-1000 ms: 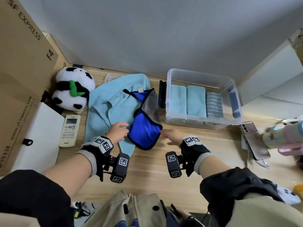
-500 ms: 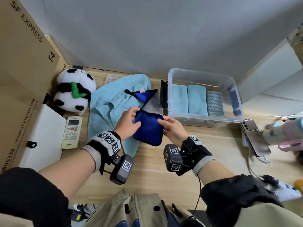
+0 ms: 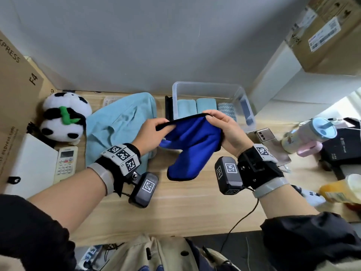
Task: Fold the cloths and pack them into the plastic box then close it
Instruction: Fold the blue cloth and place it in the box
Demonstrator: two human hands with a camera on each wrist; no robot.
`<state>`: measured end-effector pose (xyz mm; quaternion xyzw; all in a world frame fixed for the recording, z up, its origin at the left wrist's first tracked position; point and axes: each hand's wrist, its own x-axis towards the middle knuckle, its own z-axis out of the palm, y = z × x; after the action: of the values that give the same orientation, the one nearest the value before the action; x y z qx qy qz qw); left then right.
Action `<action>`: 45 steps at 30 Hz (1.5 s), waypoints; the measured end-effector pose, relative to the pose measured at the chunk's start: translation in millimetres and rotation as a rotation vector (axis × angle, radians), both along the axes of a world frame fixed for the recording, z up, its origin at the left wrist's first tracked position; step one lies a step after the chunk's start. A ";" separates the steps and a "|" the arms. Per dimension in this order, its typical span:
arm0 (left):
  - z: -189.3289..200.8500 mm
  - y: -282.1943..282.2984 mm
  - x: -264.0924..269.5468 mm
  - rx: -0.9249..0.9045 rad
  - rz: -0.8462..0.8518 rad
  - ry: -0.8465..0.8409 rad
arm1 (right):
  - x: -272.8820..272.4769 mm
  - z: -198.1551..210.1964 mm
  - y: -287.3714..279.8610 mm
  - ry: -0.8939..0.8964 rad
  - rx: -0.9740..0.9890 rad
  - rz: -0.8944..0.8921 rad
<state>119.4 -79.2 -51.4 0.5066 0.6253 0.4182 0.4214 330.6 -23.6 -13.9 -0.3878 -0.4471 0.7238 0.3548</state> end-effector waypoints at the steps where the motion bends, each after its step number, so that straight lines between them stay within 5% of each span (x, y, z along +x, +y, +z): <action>1: 1.7 -2.2 3.5 0.005 -0.002 -0.025 | 10.3 1.8 -0.6 -0.047 0.029 0.000; 7: 5.4 -9.8 16.1 -0.195 -0.034 -0.272 | 73.6 -9.8 -4.7 -0.590 0.178 0.317; 11: 2.7 -16.4 20.9 -0.253 -0.058 -0.292 | 102.8 -15.4 -11.7 -0.939 0.270 0.467; 17: -2.5 -15.0 25.8 -0.148 0.181 -0.305 | 118.8 -25.0 -13.8 -0.742 0.141 0.013; 25: 34.4 -1.0 20.0 0.042 0.242 -0.434 | 110.1 10.8 -10.5 -0.349 0.294 -0.377; 28: 41.6 -3.4 16.5 0.052 0.202 -0.496 | 114.2 16.7 -13.0 -0.235 0.310 -0.338; 32: 14.5 -19.8 14.0 -0.067 0.205 -0.481 | 129.7 -9.1 -20.4 -0.347 0.195 -0.123; 39: -79.4 -73.8 15.2 -0.428 0.078 -0.211 | 150.2 -109.7 -62.0 -0.677 -0.135 0.275; 45: -125.1 -104.0 8.9 -0.716 -0.152 -0.007 | 162.7 -163.4 -94.3 -0.826 -0.332 0.398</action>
<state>128.3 -183.2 -176.5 0.3706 0.6911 0.1421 0.6040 493.2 -117.9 -177.3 -0.6010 -0.4943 0.6248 -0.0641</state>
